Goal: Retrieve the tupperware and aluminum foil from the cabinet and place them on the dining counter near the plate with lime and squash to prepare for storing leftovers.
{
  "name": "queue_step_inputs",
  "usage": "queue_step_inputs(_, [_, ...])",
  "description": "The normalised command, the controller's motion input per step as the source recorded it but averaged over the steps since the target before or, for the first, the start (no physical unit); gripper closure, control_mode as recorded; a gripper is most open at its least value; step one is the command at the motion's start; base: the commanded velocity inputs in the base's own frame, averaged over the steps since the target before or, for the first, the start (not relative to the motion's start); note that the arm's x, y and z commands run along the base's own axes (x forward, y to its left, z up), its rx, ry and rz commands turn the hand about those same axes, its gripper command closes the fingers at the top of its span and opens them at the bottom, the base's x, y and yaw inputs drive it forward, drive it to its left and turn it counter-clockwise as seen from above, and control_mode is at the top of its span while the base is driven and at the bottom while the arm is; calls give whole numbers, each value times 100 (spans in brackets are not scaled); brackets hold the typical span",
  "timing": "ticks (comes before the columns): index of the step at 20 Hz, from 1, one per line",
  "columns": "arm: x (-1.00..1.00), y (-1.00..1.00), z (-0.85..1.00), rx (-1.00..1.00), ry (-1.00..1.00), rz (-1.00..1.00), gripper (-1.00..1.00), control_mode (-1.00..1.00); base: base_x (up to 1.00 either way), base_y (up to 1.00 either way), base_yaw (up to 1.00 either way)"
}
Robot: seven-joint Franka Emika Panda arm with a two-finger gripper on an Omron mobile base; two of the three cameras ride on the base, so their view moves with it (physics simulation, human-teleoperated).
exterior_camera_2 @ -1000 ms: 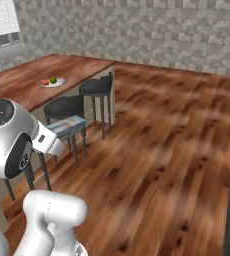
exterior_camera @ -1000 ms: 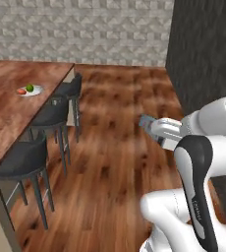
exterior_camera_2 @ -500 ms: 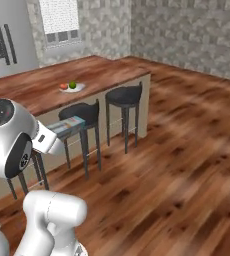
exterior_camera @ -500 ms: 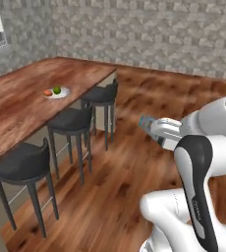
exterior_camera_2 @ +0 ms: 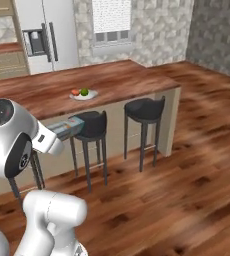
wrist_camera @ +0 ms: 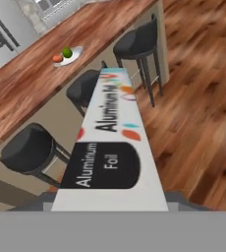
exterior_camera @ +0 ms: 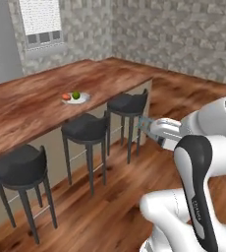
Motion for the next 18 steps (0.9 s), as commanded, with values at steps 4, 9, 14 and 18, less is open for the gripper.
queue_step_inputs(4, [0, 0, 0, 0, 0, 0, 100, 100, 66, -91, 45])
queue_step_inputs(9, [0, 0, 0, 0, 0, 0, 100, 100, 62, -94, 42])
queue_step_inputs(14, [0, 0, 0, 0, 0, 0, 100, 100, 53, -91, 43])
queue_step_inputs(18, [0, 0, 0, 0, 0, 0, 100, 100, 51, -75, 42])
